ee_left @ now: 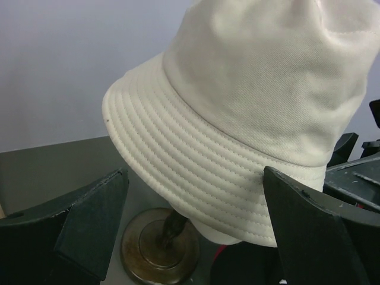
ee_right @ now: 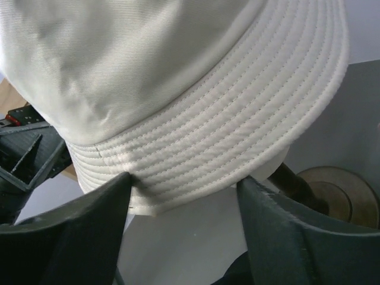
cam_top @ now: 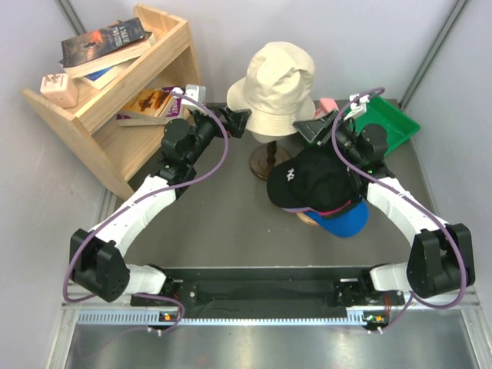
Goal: Stack the hats
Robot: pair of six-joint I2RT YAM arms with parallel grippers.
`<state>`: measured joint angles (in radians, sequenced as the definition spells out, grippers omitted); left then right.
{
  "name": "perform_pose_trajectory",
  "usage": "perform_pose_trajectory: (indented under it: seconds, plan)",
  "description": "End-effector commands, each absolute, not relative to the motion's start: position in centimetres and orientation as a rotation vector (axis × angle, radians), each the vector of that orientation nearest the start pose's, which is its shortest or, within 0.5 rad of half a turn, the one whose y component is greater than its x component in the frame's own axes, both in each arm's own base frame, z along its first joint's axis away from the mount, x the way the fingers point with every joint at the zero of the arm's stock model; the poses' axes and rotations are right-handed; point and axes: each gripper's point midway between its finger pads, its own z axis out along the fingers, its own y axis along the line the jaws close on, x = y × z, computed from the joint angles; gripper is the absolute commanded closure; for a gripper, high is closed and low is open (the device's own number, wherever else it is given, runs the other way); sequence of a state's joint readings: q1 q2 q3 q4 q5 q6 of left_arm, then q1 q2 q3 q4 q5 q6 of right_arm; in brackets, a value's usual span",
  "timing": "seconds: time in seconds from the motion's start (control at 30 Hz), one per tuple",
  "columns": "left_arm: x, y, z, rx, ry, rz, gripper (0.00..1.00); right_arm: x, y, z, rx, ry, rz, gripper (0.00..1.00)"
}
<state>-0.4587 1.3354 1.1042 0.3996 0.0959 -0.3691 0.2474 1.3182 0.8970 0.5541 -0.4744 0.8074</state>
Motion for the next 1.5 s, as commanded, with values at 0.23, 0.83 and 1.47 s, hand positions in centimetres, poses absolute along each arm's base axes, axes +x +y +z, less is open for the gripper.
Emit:
perform_pose_trajectory:
  seconds: [0.23,0.83,1.47]
  plan:
    - [40.0,-22.9,38.2,0.129,1.378,-0.774,0.01,38.6,21.4,32.6,0.005,1.543,1.209,0.76]
    - [37.7,-14.8,37.7,0.007,1.428,-0.383,0.01,37.5,17.6,36.0,-0.055,1.512,0.903,0.24]
    - [28.7,-7.3,29.9,-0.163,1.614,-0.228,0.01,30.2,-1.6,30.4,0.405,1.467,0.062,0.11]
